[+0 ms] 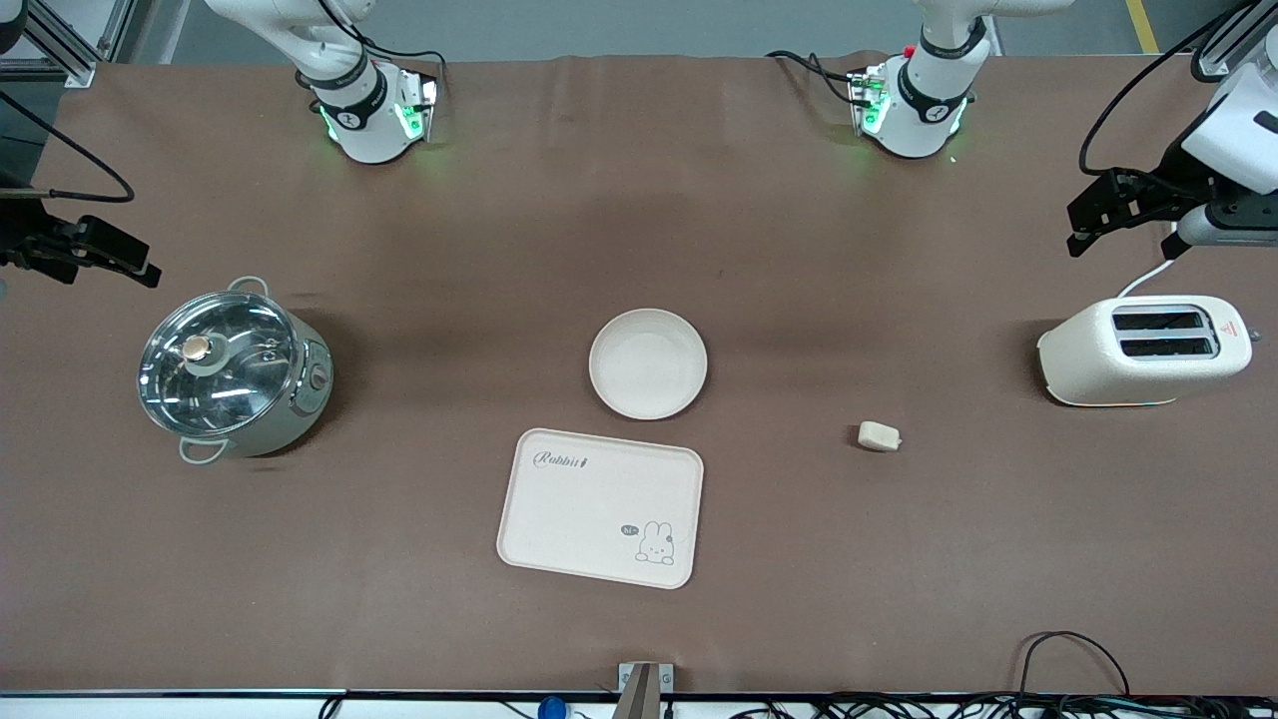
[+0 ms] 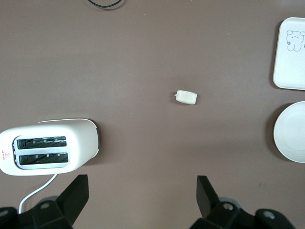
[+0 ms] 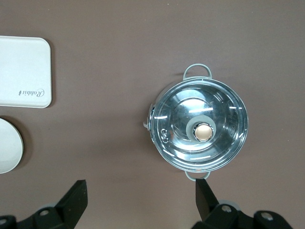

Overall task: Place bun in plate and plate on tray
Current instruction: 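Reach the left gripper down toward the small beige bun, then grasp the bun with the left gripper while the right gripper reaches the plate, then set the bun on the plate while the right gripper grips the rim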

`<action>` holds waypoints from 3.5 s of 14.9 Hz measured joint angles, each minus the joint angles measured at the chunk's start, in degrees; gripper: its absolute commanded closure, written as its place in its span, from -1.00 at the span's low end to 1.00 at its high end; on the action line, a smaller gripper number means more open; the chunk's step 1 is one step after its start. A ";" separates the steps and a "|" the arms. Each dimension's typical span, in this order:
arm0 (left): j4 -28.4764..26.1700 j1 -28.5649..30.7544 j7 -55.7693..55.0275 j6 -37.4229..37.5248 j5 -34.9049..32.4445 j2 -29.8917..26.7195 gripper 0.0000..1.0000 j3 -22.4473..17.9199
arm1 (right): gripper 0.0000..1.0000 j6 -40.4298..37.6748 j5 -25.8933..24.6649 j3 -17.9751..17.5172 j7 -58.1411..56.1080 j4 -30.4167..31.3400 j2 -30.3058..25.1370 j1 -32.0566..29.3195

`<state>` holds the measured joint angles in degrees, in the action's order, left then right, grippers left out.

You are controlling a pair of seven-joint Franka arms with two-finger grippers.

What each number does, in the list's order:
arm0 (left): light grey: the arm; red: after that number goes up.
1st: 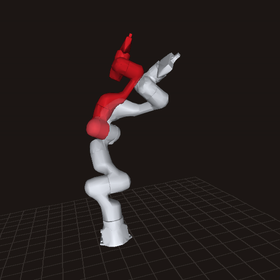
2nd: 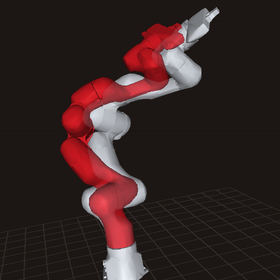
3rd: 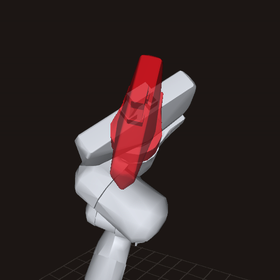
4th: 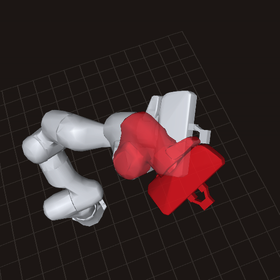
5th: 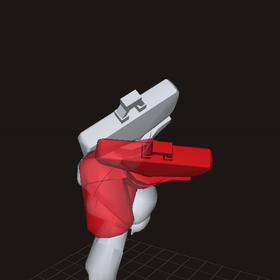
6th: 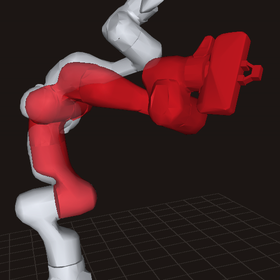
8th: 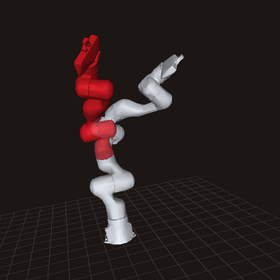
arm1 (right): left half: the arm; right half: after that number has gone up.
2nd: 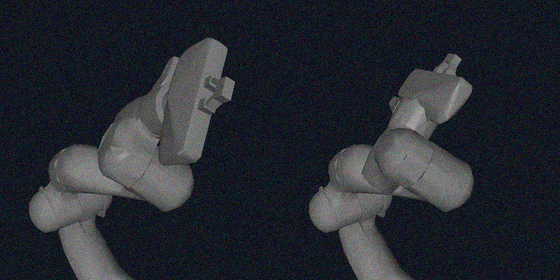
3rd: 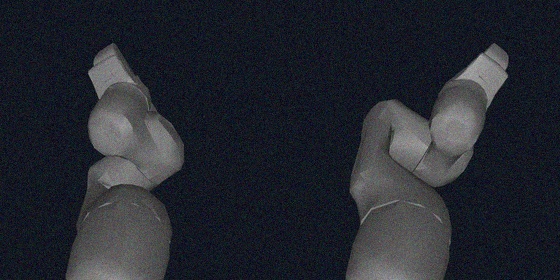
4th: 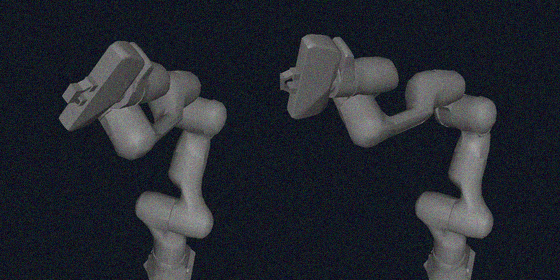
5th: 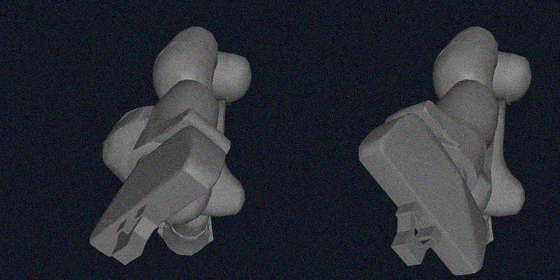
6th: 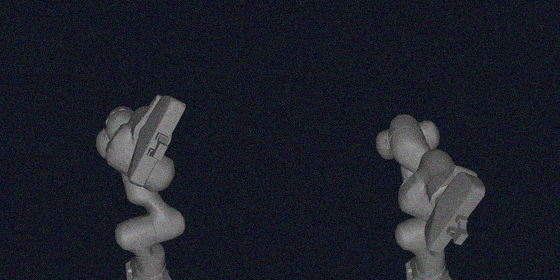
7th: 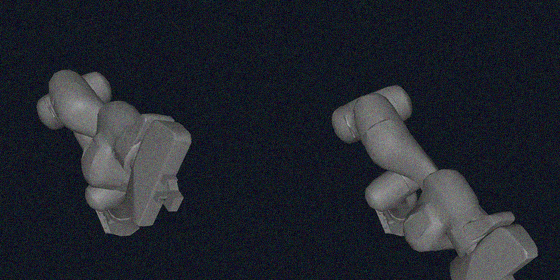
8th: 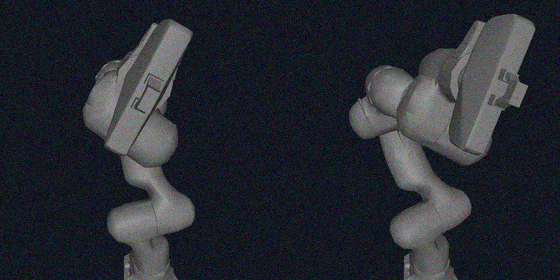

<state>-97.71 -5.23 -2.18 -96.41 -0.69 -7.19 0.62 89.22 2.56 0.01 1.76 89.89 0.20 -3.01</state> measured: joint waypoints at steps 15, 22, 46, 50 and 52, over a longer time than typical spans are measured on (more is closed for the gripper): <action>-3.15 -1.93 0.08 -17.73 0.98 29.13 -1.00 2.58 | -1.00 0.23 0.04 -0.24 0.01 0.45 0.49 1.18; -9.95 -1.70 0.08 -43.87 5.90 37.29 -1.00 4.32 | -1.00 5.93 3.12 -0.40 1.93 2.19 10.46 7.61; -5.70 -20.68 -53.83 -45.97 6.43 39.70 -1.00 17.46 | -0.90 68.11 31.22 -0.64 14.72 30.62 26.97 39.03; -5.05 -20.72 -53.91 -48.72 6.43 43.23 -1.00 17.13 | -0.75 68.12 31.26 -0.65 15.80 28.64 29.09 39.95; -4.52 -20.75 -53.91 -48.63 6.27 43.26 -1.00 17.12 | -0.72 68.13 31.27 -0.66 16.61 27.58 30.01 40.54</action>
<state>-102.23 -25.98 -56.10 -145.04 5.58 36.07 17.74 157.34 33.83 -0.65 18.38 117.46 30.21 37.53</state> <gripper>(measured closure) 0.167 0.101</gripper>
